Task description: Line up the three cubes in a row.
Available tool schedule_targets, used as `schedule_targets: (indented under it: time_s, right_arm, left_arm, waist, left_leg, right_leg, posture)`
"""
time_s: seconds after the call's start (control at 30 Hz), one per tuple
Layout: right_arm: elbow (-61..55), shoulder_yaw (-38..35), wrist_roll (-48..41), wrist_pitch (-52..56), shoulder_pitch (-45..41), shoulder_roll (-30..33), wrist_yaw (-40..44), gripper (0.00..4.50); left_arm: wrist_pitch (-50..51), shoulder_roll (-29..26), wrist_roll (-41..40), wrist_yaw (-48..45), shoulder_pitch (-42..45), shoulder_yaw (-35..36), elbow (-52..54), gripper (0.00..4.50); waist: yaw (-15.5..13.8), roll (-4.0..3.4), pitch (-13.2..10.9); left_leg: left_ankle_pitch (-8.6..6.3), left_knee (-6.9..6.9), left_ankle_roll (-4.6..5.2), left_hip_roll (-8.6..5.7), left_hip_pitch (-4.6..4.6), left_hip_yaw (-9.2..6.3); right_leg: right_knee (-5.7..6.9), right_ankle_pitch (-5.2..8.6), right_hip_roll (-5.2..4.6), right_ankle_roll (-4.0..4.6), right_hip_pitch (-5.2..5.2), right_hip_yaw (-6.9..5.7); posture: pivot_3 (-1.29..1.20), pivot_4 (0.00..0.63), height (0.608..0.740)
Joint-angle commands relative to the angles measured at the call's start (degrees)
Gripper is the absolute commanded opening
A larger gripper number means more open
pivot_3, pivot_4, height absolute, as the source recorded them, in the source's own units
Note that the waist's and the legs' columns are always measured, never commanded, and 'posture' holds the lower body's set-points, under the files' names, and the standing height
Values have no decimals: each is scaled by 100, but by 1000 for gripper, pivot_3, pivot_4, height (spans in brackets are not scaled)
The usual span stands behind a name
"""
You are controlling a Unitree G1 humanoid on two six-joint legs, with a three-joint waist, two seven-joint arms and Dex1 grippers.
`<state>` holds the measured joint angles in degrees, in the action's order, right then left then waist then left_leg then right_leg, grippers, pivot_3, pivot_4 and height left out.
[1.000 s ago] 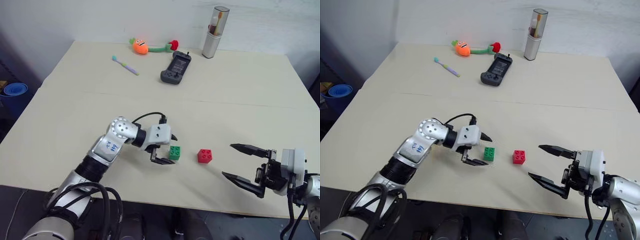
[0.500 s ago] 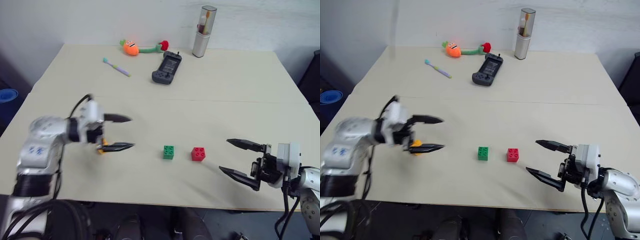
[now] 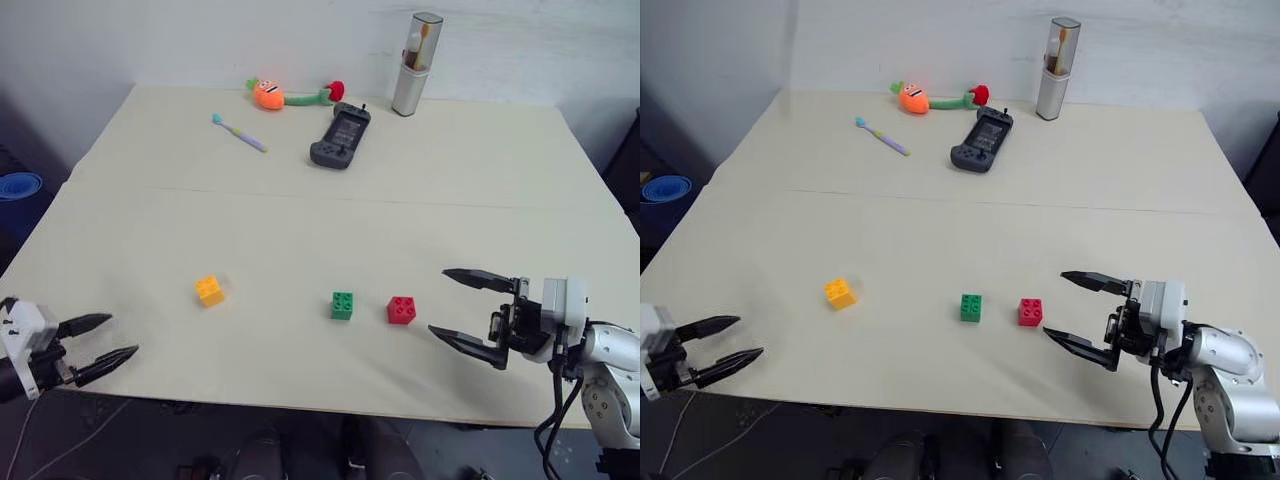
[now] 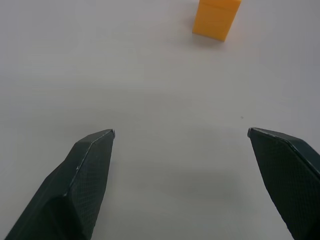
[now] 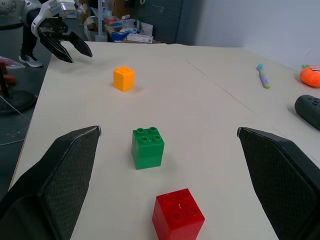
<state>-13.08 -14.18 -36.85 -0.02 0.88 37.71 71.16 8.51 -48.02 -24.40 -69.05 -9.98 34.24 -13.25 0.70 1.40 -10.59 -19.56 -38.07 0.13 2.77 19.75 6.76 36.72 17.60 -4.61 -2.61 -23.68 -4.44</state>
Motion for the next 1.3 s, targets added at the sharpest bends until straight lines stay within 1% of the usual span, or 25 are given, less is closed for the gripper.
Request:
schedule_targets:
  time_s: [0.03, 0.13, 0.23, 0.37, 0.47, 0.5, 0.7, 0.73, 0.87, 1.0, 1.17, 1.3]
  right_arm:
    - [21, -20, -70, 2, -12, 32, 100, 4500]
    - [91, 21, -38, -14, -34, 62, 205, 4500]
    - [148, 51, -51, -43, -79, 29, 296, 4500]
    - [183, 74, -37, -100, -60, -30, 357, 4500]
    - [170, 32, -7, -214, 160, -103, 378, 4500]
    - [142, 3, -5, -239, 228, -119, 370, 4500]
    - [27, -84, -31, -324, 489, -141, 302, 4500]
    - [25, -99, -35, -353, 540, -135, 309, 4500]
    - [17, -193, -79, -389, 666, -74, 345, 4500]
    - [78, -287, -113, -363, 687, 29, 425, 4500]
    - [-117, -304, -149, -214, 744, 83, 372, 4500]
    - [-400, -340, -199, -56, 871, 88, 217, 4500]
  left_arm:
    - [220, -50, -201, 52, 344, -292, 478, 4490]
    - [524, -90, -159, 175, 755, -649, 521, 4490]
    - [407, -29, 78, 150, 1322, -1207, 305, 4490]
    - [306, 53, 114, 83, 1743, -1586, 32, 4490]
    - [265, 193, 120, 61, 2004, -1859, 3, 3928]
    - [261, 216, 145, 73, 2047, -1917, -4, 3661]
    - [149, 258, 167, 27, 2290, -2136, -153, 1763]
    - [124, 265, 163, -23, 2347, -2187, -151, 1500]
    - [86, 295, 53, -416, 2758, -2466, 78, 1476]
    - [-676, 296, 562, -1363, 3549, -3387, -68, 1476]
    - [-1464, 827, 1048, -1972, 4697, -4131, -1257, 1476]
    - [-2050, 1063, 1324, -2223, 5249, -4449, -2174, 1476]
  waist:
    - [-45, -1, 0]
    - [-59, -1, 0]
    - [-50, -1, 0]
    - [31, -2, 0]
    - [47, -1, 0]
    - [46, -1, 0]
    - [79, -1, 0]
    - [81, -1, 0]
    - [69, -1, 0]
    - [10, -1, 0]
    - [-68, -2, 0]
    - [-46, -1, -1]
  left_leg:
    - [-1, 0, -2, 0, 0, 0]
    - [-1, 0, -2, -2, 1, 0]
    - [-4, 1, -2, -2, 3, 4]
    - [-3, 1, -4, 1, 0, 14]
    - [-2, 0, -3, 0, -1, 13]
    - [-2, -1, -2, 0, 0, 13]
    - [1, -2, -7, 0, -3, 13]
    - [2, -2, -8, 0, -4, 13]
    - [14, -2, -29, -2, -3, 14]
    - [18, -7, -35, -6, -1, 14]
    - [18, -13, -34, -7, 2, 23]
    - [25, -16, -37, -3, 2, 28]
  right_leg:
    - [0, 0, -1, 1, 0, 0]
    - [-1, 0, -2, 1, 0, 0]
    - [-2, 0, 2, 0, -1, 0]
    - [4, 0, 9, 0, -3, 4]
    - [9, 0, 9, 0, -3, 2]
    - [9, 0, 9, 0, -2, 2]
    - [15, 0, 10, 0, -2, 3]
    - [15, 0, 10, 0, -2, 3]
    - [14, 0, 10, 0, -2, 4]
    - [14, 0, 11, 0, -1, 2]
    - [12, 0, 22, -2, -1, 4]
    - [13, -1, 32, -3, -3, 7]
  posture:
    - [0, 150, 740]
    - [0, 150, 740]
    - [0, 150, 740]
    - [0, 150, 740]
    - [0, 150, 740]
    - [0, 150, 740]
    - [0, 150, 740]
    - [0, 150, 740]
    - [0, 150, 740]
    - [0, 150, 740]
    - [0, 150, 740]
    - [0, 150, 740]
